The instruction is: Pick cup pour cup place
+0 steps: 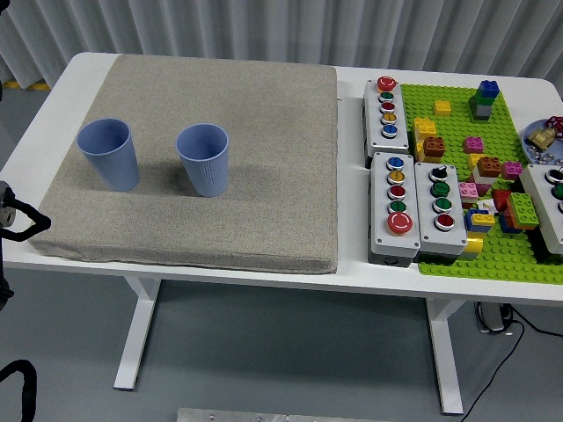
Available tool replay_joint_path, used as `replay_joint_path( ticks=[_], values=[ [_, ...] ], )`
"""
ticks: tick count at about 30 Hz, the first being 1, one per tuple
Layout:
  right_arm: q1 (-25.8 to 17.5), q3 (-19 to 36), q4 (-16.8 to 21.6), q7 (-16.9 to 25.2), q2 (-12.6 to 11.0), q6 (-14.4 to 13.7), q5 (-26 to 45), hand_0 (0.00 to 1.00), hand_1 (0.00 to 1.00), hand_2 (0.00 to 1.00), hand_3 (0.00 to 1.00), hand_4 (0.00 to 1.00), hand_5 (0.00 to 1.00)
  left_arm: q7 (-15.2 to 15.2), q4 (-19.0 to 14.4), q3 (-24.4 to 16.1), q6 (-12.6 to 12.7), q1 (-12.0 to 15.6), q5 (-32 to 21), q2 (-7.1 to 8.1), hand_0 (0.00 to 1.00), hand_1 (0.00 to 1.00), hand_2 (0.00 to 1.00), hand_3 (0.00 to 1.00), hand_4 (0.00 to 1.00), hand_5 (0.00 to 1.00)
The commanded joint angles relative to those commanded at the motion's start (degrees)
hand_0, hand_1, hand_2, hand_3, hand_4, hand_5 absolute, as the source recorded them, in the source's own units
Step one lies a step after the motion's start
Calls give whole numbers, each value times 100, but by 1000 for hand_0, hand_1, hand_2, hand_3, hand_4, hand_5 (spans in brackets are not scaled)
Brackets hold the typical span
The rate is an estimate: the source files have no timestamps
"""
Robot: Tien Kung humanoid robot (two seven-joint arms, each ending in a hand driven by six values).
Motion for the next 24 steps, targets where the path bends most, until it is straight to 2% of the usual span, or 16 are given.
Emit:
replay_joint_path(
  ticks=[4,5,10,13,24],
  values=[
    [-10,-13,0,-8,-3,9,-14,736,701,748,598,120,244,-1,7,-24,-113,81,243,74,860,878,998,998,974,689],
    [-15,-19,0,-13,-4,11,-24,734,700,748,599,120,245,3,2,-13,-170,132,305,113,874,899,998,998,998,570],
    [-35,-24,0,-21,-9,27,-42,734,700,748,599,120,245,18,-86,40,-446,440,382,301,874,899,998,998,998,570],
    [-26,-39,0,-11,-17,32,-4,736,699,748,599,120,246,32,-158,128,-505,652,342,407,887,905,998,998,998,552],
    [10,-23,0,-39,-21,42,-38,731,697,747,599,119,247,69,-21,325,-600,1065,560,493,890,905,998,998,998,544]
  ],
)
